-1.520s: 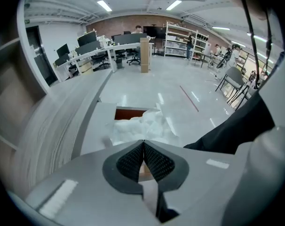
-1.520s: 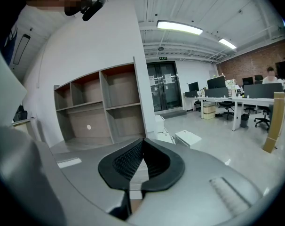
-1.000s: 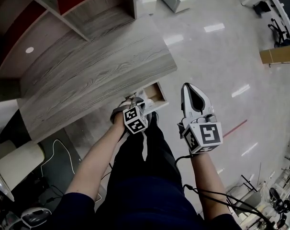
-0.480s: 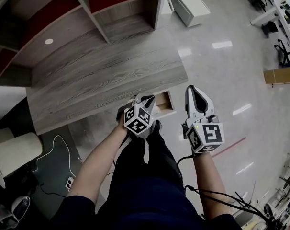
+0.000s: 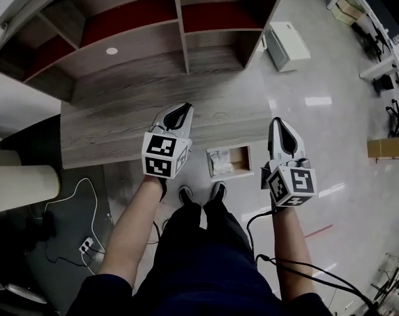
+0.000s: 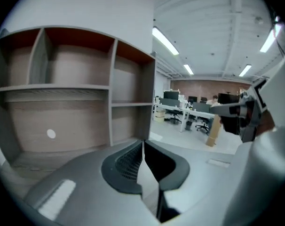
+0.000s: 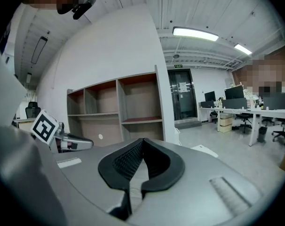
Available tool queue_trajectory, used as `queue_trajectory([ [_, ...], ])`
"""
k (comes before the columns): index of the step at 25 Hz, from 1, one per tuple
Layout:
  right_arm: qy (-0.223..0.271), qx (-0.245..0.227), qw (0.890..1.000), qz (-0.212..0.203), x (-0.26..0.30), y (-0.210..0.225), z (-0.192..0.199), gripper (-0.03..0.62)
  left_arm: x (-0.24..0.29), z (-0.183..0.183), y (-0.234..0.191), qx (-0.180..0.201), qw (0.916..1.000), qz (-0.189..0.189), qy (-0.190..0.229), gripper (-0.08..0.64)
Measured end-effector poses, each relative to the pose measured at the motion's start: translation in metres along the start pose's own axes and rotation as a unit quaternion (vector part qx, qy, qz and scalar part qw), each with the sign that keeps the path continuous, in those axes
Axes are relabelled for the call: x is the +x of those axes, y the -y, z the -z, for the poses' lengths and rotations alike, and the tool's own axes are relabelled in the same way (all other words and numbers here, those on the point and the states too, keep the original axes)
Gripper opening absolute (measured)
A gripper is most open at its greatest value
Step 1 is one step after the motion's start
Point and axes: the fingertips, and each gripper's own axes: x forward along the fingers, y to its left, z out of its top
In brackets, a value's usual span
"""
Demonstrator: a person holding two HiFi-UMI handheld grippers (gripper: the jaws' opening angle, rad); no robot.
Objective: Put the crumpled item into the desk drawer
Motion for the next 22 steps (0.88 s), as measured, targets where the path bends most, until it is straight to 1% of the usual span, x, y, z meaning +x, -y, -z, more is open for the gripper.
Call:
queue_trajectory([
  [2,0.006,-0.007,1.000,-0.014,0.007,-0.012,-0.009,0.006,-0.019,-0.024,-0.017,-0.012,0.9994,-0.017,0.026,0.015],
  [5,0.018,-0.016,0.999,-0.035,0.018,-0.029,-0.025,0.006,-0.046,-0.059,-0.034,-0.016,0.9967,-0.040,0.069,0.015],
  [8,0.028,-0.022,0.998,-0.050,0.024,-0.043,-0.039,0.006,-0.068,-0.083,-0.043,-0.019,0.9930,-0.059,0.100,0.015],
  [12,0.043,-0.022,0.997,-0.060,0.030,-0.062,-0.066,0.006,-0.090,-0.104,-0.051,-0.016,0.9888,-0.082,0.124,0.015],
  [15,0.058,-0.024,0.996,-0.070,0.030,-0.074,-0.085,0.006,-0.104,-0.119,-0.051,-0.006,0.9857,-0.095,0.139,0.015],
  [22,0.098,-0.050,0.989,-0.094,0.026,-0.092,-0.120,0.006,-0.128,-0.154,-0.046,0.010,0.9784,-0.104,0.179,0.015],
])
